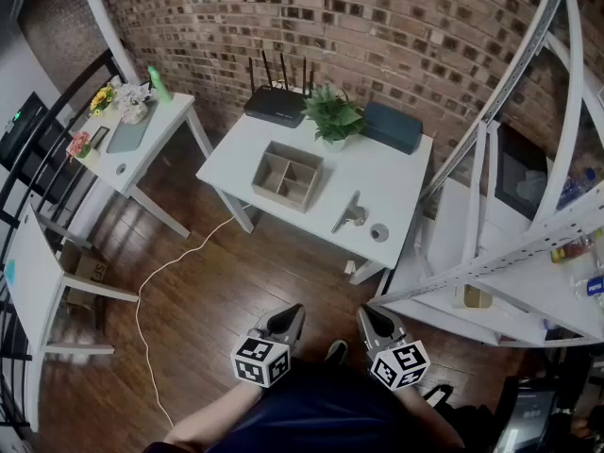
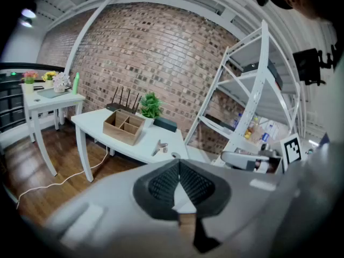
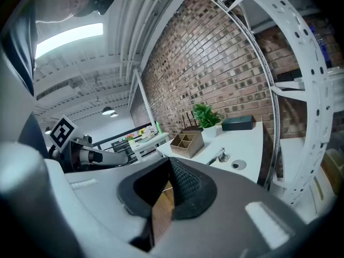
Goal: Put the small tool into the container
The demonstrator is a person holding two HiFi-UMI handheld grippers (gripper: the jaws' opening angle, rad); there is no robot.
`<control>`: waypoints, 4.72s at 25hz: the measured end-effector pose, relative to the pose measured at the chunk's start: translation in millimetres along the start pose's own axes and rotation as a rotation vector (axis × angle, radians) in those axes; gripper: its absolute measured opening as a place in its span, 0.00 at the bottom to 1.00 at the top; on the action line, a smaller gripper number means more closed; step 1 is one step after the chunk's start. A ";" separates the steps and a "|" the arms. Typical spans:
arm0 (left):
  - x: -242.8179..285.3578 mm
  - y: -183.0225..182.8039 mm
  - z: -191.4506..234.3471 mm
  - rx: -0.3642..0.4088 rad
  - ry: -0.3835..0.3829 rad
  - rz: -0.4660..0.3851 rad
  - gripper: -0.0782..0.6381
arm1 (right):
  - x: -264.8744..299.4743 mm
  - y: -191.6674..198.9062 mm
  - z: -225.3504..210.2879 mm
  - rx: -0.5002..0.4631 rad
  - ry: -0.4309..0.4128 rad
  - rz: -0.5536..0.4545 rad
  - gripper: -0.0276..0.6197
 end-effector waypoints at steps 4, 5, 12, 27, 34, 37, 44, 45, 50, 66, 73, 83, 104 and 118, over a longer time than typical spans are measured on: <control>13.3 4.9 -11.8 0.009 -0.009 -0.006 0.12 | -3.8 -1.1 -18.0 0.004 -0.015 0.002 0.06; 16.2 5.3 -14.4 0.013 -0.013 -0.009 0.11 | -4.3 -1.4 -21.7 0.004 -0.022 0.002 0.06; 26.0 3.8 -27.7 0.050 -0.066 -0.030 0.12 | -1.8 -9.1 -38.8 0.005 -0.088 -0.011 0.06; 43.1 -7.0 11.9 0.029 -0.074 -0.010 0.12 | 38.7 -15.9 -40.3 -0.153 -0.058 -0.059 0.06; 85.7 -54.2 63.8 0.017 0.050 -0.031 0.11 | 93.4 -27.6 -49.0 -0.168 0.097 -0.059 0.06; 97.6 -68.5 87.6 -0.001 0.096 -0.032 0.12 | 121.8 -31.4 -43.3 -0.188 0.142 -0.053 0.06; 104.8 -96.8 153.9 -0.060 0.113 -0.030 0.12 | 173.9 -34.2 -33.1 -0.156 0.256 -0.022 0.06; 105.3 -101.2 164.0 -0.067 0.107 -0.034 0.12 | 179.7 -35.3 -34.5 -0.150 0.278 -0.025 0.06; 107.5 -105.3 192.6 -0.099 0.083 -0.024 0.12 | 199.3 -33.5 -54.4 -0.113 0.346 -0.014 0.06; 136.7 -125.7 184.0 -0.023 -0.007 -0.042 0.12 | 218.8 29.7 -191.7 0.125 0.312 0.241 0.30; 138.5 -121.8 181.4 -0.014 -0.062 -0.041 0.12 | 220.8 78.5 -231.6 0.243 0.241 0.424 0.32; 132.0 -120.5 186.6 -0.014 -0.122 -0.052 0.12 | 242.1 110.6 -250.9 0.566 0.202 0.555 0.32; 134.7 -129.0 203.5 -0.017 -0.172 -0.077 0.12 | 261.2 84.8 -218.8 0.581 0.077 0.468 0.06; 173.4 -124.9 163.4 0.030 -0.071 -0.034 0.12 | 250.6 -4.1 -192.4 0.306 0.078 0.218 0.07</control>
Point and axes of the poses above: the fingertips, and each gripper's own axes: x forward along the fingers, z to its left, y out of its underside, the point moved 1 cm from there along -x, backward along the fingers, and after that the axes turned 15 degrees about -z, right-handed, at the moved point
